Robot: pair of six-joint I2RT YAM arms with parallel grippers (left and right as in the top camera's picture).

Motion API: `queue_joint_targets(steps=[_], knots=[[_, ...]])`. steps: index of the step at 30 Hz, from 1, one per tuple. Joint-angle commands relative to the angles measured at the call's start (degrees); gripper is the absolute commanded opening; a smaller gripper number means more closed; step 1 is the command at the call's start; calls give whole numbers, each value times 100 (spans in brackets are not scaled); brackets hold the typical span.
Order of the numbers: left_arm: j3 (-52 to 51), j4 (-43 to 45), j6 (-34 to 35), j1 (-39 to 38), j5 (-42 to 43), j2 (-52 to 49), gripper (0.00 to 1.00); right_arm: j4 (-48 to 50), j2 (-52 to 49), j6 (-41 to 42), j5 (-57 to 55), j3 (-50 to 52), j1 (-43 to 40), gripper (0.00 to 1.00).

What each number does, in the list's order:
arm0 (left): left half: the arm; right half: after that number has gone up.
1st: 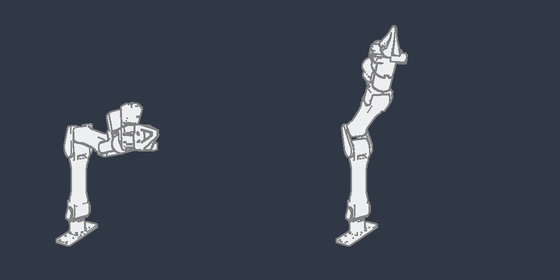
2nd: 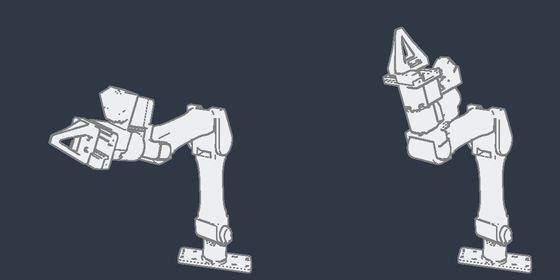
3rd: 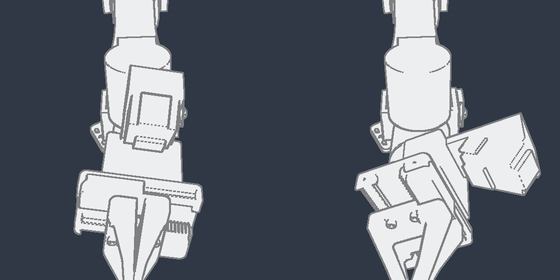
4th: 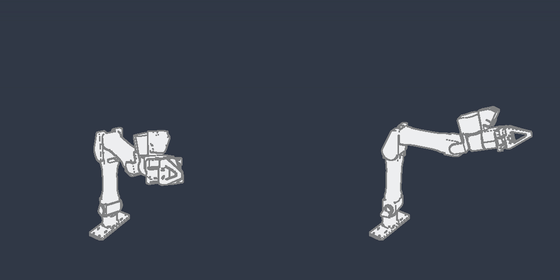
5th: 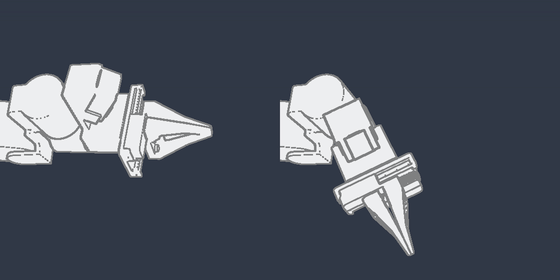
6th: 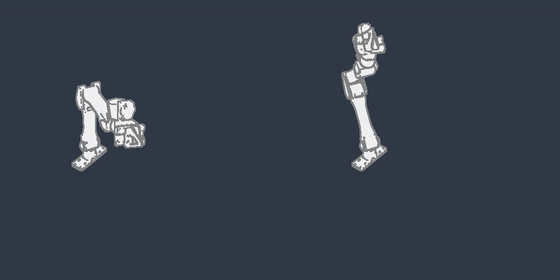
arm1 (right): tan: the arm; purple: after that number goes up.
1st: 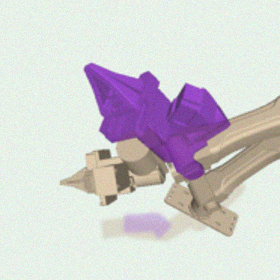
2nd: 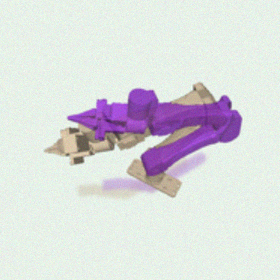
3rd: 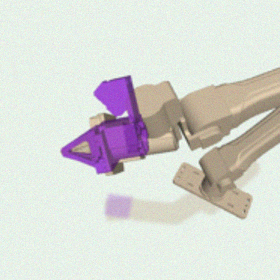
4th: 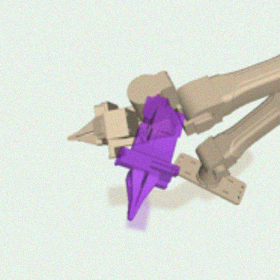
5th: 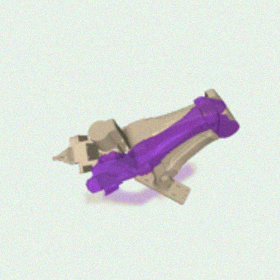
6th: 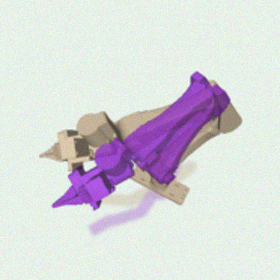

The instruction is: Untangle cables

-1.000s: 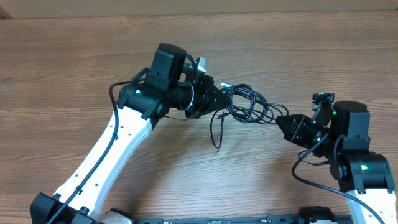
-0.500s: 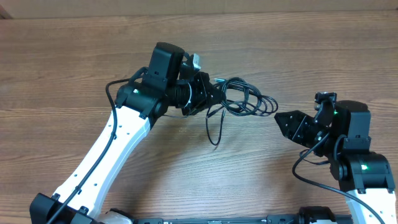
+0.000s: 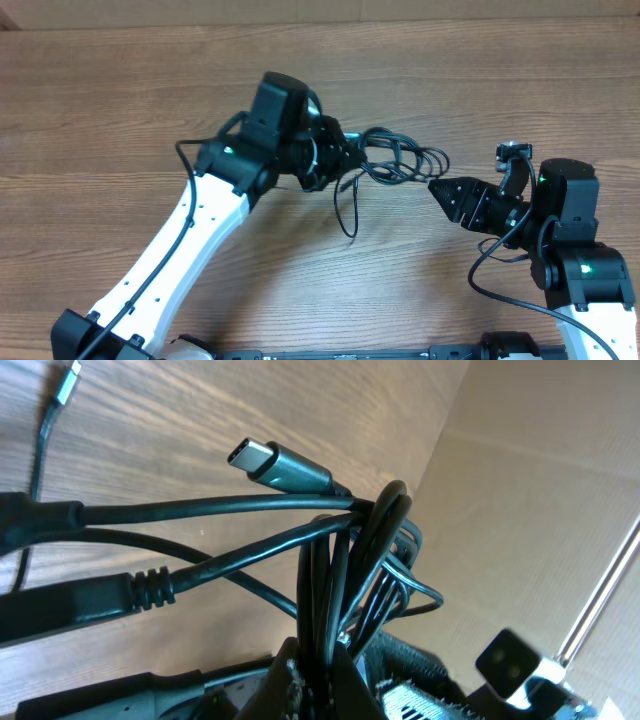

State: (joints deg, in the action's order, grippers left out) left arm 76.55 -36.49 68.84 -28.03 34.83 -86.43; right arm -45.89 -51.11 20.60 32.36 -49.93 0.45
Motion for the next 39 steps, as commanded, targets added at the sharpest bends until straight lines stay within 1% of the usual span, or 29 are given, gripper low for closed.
queue_joint_targets(steps=[1,6,18,27,39], knots=[[133,33,243,-243,-70,-13,4,24,35,-136,50,-92,-15,51],[133,33,254,-275,122,-13,4,-50,35,-116,-157,-92,-15,51],[133,33,254,-264,149,-13,4,-98,33,-116,-291,-92,-15,50],[133,243,247,-264,824,-13,4,-247,31,-111,-710,-92,-15,50],[133,273,-107,-284,1327,-13,4,-262,-13,48,-901,-92,-15,50]])
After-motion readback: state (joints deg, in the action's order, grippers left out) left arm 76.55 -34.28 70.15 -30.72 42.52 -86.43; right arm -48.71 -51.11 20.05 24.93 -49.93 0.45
